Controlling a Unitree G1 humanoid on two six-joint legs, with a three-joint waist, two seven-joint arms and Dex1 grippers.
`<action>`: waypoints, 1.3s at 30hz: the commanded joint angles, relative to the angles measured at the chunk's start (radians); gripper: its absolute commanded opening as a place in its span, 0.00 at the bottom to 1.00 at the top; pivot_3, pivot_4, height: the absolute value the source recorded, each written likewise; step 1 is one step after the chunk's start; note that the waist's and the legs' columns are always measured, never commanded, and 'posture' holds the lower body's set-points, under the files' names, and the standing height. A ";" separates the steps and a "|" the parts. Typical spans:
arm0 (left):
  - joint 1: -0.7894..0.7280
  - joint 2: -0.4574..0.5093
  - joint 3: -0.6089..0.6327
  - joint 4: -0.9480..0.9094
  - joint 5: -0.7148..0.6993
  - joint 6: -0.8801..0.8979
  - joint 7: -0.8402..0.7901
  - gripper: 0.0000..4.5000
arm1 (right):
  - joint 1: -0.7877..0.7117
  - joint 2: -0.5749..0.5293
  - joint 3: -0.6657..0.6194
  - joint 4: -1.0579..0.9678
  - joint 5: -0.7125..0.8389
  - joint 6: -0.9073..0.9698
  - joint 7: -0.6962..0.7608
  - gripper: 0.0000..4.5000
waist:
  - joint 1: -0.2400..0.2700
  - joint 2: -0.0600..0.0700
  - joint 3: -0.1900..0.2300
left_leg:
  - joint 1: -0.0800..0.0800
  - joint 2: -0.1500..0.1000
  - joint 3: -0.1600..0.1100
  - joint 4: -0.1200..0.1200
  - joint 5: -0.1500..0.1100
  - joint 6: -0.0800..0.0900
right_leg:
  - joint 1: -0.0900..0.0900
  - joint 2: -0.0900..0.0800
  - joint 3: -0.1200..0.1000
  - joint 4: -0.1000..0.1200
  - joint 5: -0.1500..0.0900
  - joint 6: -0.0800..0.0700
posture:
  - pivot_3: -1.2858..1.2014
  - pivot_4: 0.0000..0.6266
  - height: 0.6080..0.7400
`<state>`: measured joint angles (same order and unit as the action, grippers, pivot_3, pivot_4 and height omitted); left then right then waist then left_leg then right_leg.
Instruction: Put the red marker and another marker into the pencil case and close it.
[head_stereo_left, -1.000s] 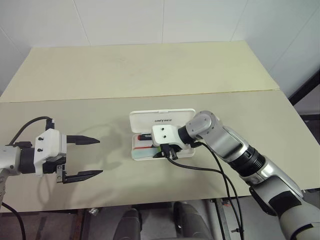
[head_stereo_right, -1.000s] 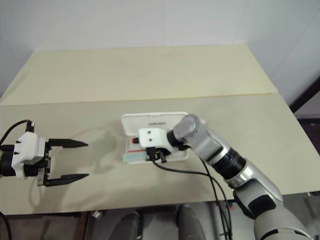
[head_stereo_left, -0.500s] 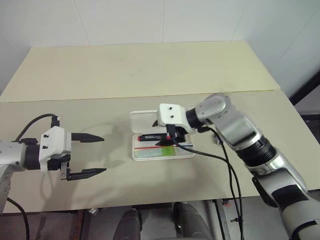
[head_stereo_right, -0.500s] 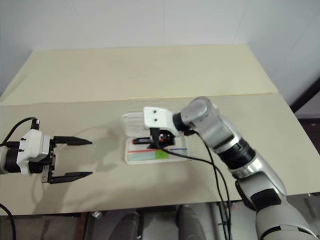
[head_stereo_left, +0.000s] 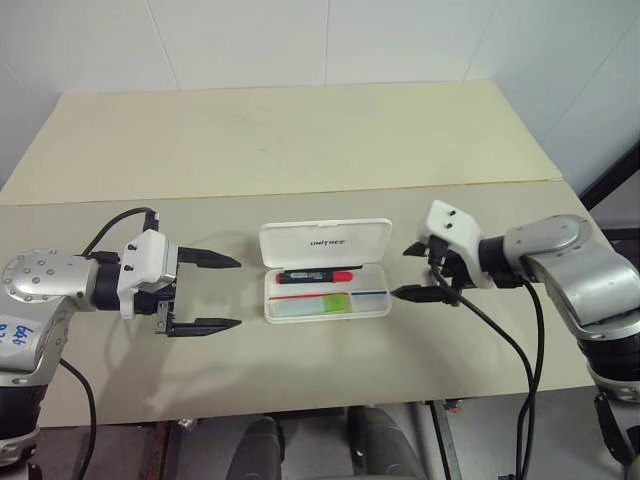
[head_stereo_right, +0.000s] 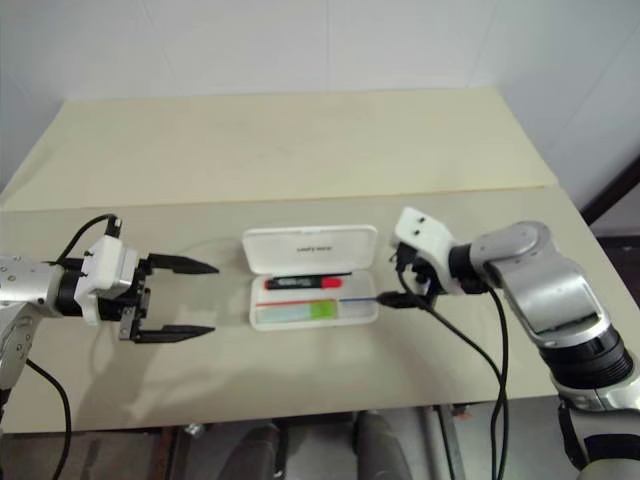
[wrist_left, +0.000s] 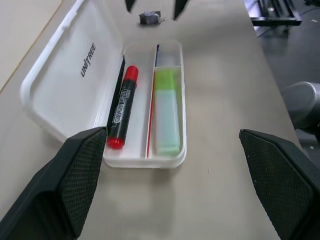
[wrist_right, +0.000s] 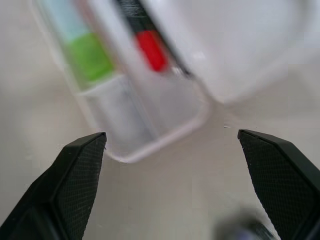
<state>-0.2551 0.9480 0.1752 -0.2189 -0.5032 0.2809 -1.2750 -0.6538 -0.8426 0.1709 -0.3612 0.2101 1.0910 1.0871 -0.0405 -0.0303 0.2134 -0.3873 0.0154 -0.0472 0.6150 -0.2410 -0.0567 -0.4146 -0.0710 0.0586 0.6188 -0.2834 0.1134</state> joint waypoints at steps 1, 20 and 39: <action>-0.063 -0.018 -0.034 0.024 0.007 -0.023 -0.011 1.00 | 0.017 -0.009 -0.058 -0.004 -0.027 0.095 -0.139 0.99 | 0.005 0.000 0.000 | 0.000 0.000 0.000 0.000 0.000 0.000 | 0.000 0.000 0.000 0.000 0.000 0.000 | 0.52 0.24 1.00; -0.123 -0.051 -0.089 0.046 0.017 -0.044 -0.016 1.00 | 0.018 0.070 -0.029 0.041 0.039 0.424 -0.412 0.86 | 0.008 0.000 0.000 | -0.002 0.000 0.000 0.001 -0.001 0.002 | 0.000 0.000 0.001 -0.001 0.001 0.002 | 0.52 0.24 1.00; -0.099 -0.038 -0.067 0.035 0.015 -0.047 0.001 1.00 | 0.033 -0.160 0.119 0.060 0.027 -0.294 -0.087 0.08 | 0.008 0.000 0.000 | -0.002 0.000 0.001 0.004 -0.001 0.002 | 0.001 0.000 0.001 -0.003 0.001 0.003 | 0.52 0.24 1.00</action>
<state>-0.3487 0.8975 0.0762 -0.1622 -0.4844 0.2486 -1.2754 -0.6166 -0.9804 0.2889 -0.3006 0.2522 0.9127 0.9340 -0.0327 -0.0306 0.2133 -0.3897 0.0151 -0.0465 0.6194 -0.2426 -0.0542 -0.4139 -0.0707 0.0596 0.6162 -0.2807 0.1194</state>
